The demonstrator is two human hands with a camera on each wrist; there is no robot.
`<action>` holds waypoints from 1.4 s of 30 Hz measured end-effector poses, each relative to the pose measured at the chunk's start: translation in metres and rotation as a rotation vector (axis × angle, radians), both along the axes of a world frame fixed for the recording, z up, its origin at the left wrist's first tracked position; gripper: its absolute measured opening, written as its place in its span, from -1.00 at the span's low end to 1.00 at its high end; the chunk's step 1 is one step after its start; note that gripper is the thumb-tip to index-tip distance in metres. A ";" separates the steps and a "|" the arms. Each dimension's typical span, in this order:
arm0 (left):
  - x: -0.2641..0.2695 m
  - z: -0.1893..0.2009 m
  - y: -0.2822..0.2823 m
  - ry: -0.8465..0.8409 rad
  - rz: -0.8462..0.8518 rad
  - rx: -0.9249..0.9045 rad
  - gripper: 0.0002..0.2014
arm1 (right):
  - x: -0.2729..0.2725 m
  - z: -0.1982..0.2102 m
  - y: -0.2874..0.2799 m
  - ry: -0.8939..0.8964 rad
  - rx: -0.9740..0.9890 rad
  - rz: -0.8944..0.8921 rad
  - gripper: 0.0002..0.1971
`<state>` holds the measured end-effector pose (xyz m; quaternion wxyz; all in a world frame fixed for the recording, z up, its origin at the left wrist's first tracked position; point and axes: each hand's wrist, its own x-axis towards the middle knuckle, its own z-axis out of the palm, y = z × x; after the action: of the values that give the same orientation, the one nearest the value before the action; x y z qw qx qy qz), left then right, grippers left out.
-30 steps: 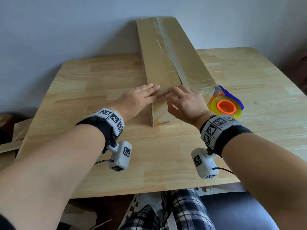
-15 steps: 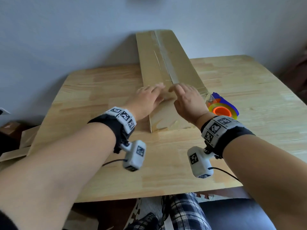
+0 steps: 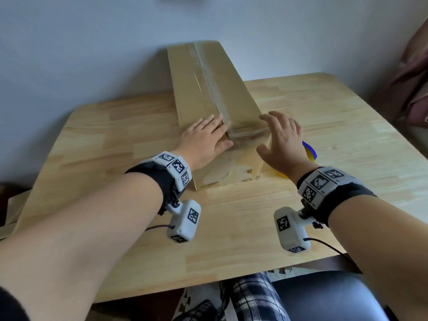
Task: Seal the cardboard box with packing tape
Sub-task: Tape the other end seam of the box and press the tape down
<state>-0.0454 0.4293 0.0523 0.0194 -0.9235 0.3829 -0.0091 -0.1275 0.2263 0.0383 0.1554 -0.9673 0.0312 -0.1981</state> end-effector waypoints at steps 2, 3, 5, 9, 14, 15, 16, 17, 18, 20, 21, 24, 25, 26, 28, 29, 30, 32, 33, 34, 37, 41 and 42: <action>0.007 0.001 -0.017 0.022 -0.024 0.002 -0.36 | 0.002 0.002 -0.006 0.048 0.046 -0.015 -0.30; 0.009 -0.001 -0.021 0.022 -0.025 0.013 -0.37 | 0.002 0.001 -0.008 0.073 0.065 -0.012 -0.28; 0.012 -0.008 -0.023 -0.009 -0.025 0.039 -0.35 | 0.002 0.001 -0.009 0.132 0.101 -0.001 -0.21; 0.010 -0.010 -0.022 -0.058 -0.043 0.102 -0.30 | 0.002 -0.005 -0.013 0.235 0.134 0.008 -0.14; 0.006 -0.004 -0.007 -0.040 -0.039 0.148 -0.23 | -0.003 -0.002 -0.010 0.287 0.258 0.052 -0.02; 0.005 -0.002 -0.004 -0.026 -0.031 0.157 -0.21 | -0.004 -0.003 -0.010 0.263 0.292 0.059 -0.01; 0.004 0.001 -0.003 -0.012 -0.024 0.150 -0.19 | -0.004 -0.005 -0.010 0.236 0.319 0.059 0.00; 0.003 0.003 -0.006 0.004 -0.025 0.121 -0.19 | -0.003 -0.007 -0.011 0.217 0.337 0.051 0.00; 0.002 0.005 -0.012 0.021 -0.043 0.083 -0.22 | -0.003 -0.010 -0.012 0.205 0.352 0.034 0.01; 0.002 0.005 -0.034 0.045 -0.120 0.046 -0.29 | -0.002 -0.016 -0.015 0.193 0.408 0.003 0.00; 0.003 0.005 -0.046 0.057 -0.155 0.044 -0.32 | -0.003 -0.018 -0.016 0.193 0.465 0.001 -0.01; 0.011 0.001 -0.065 0.087 -0.174 0.052 -0.36 | -0.005 -0.022 -0.020 0.234 0.721 0.020 -0.06; 0.013 -0.001 -0.066 0.092 -0.175 0.061 -0.37 | -0.006 -0.024 -0.022 0.241 0.774 0.017 -0.07; 0.014 -0.002 -0.066 0.092 -0.180 0.067 -0.37 | -0.006 -0.025 -0.024 0.239 0.780 0.008 -0.06; 0.015 -0.004 -0.065 0.091 -0.195 0.061 -0.36 | -0.007 -0.029 -0.026 0.227 0.653 -0.017 -0.05; 0.014 -0.004 -0.064 0.099 -0.200 0.053 -0.35 | -0.007 -0.031 -0.025 0.214 0.561 -0.028 -0.06; 0.014 -0.003 -0.064 0.112 -0.209 0.037 -0.35 | -0.007 -0.033 -0.024 0.190 0.498 -0.040 -0.08; 0.014 0.001 -0.063 0.155 -0.227 -0.020 -0.37 | -0.007 -0.038 -0.020 0.133 0.500 -0.074 -0.15; 0.014 0.004 -0.062 0.186 -0.230 -0.052 -0.39 | -0.006 -0.041 -0.018 0.110 0.532 -0.091 -0.19; 0.014 0.006 -0.060 0.209 -0.235 -0.069 -0.41 | -0.004 -0.044 -0.016 0.092 0.561 -0.103 -0.24; 0.017 0.005 -0.051 0.138 -0.242 0.012 -0.40 | 0.000 -0.052 -0.013 0.068 0.633 -0.109 -0.37; 0.021 -0.005 -0.047 0.060 -0.206 0.079 -0.36 | 0.001 -0.054 -0.015 0.047 0.717 -0.133 -0.45; 0.020 -0.005 -0.048 0.054 -0.203 0.082 -0.35 | 0.002 -0.053 -0.016 0.040 0.742 -0.134 -0.47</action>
<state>-0.0257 0.3809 0.0476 0.0457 -0.8784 0.4748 0.0295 -0.1260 0.2101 -0.0148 0.4813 -0.8447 0.1669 -0.1643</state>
